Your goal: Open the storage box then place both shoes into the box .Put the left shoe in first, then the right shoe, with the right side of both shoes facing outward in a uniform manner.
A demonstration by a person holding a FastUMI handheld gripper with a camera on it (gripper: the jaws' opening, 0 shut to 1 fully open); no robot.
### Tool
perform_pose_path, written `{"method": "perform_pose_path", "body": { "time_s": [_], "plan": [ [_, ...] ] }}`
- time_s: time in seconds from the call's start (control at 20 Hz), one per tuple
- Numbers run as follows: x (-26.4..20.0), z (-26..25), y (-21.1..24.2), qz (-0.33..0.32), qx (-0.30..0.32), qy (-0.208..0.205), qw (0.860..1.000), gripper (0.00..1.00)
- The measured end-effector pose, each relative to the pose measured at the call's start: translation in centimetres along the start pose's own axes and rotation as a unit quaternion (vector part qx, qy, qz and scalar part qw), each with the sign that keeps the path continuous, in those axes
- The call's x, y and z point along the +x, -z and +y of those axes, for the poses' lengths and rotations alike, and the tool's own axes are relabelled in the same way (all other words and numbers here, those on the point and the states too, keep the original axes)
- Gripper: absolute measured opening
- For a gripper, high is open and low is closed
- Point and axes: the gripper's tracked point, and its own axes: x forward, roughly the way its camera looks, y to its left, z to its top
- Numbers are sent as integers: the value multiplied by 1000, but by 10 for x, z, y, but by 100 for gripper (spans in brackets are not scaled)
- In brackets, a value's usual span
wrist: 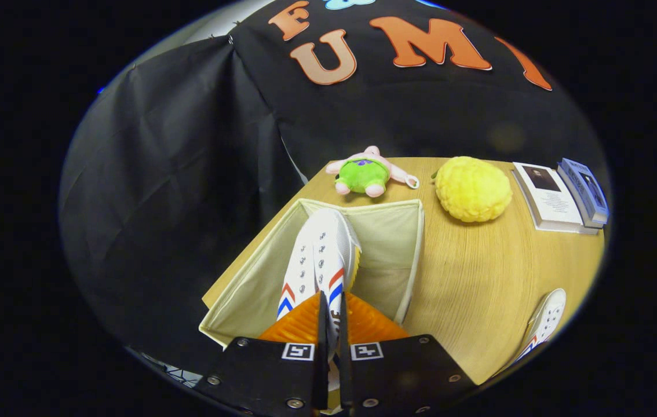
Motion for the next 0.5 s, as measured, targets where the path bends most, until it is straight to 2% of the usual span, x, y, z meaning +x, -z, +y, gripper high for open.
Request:
{"method": "perform_pose_path", "body": {
  "time_s": [0.15, 0.3, 0.4, 0.5],
  "plan": [
    [-17, 8, -28, -50, 34, -26, 998, 24],
    [-35, 9, -27, -53, 36, -36, 997, 29],
    [-50, 4, -24, -57, 31, -35, 997, 37],
    [-65, -4, -18, -56, 36, -34, 997, 50]
  ]
}}
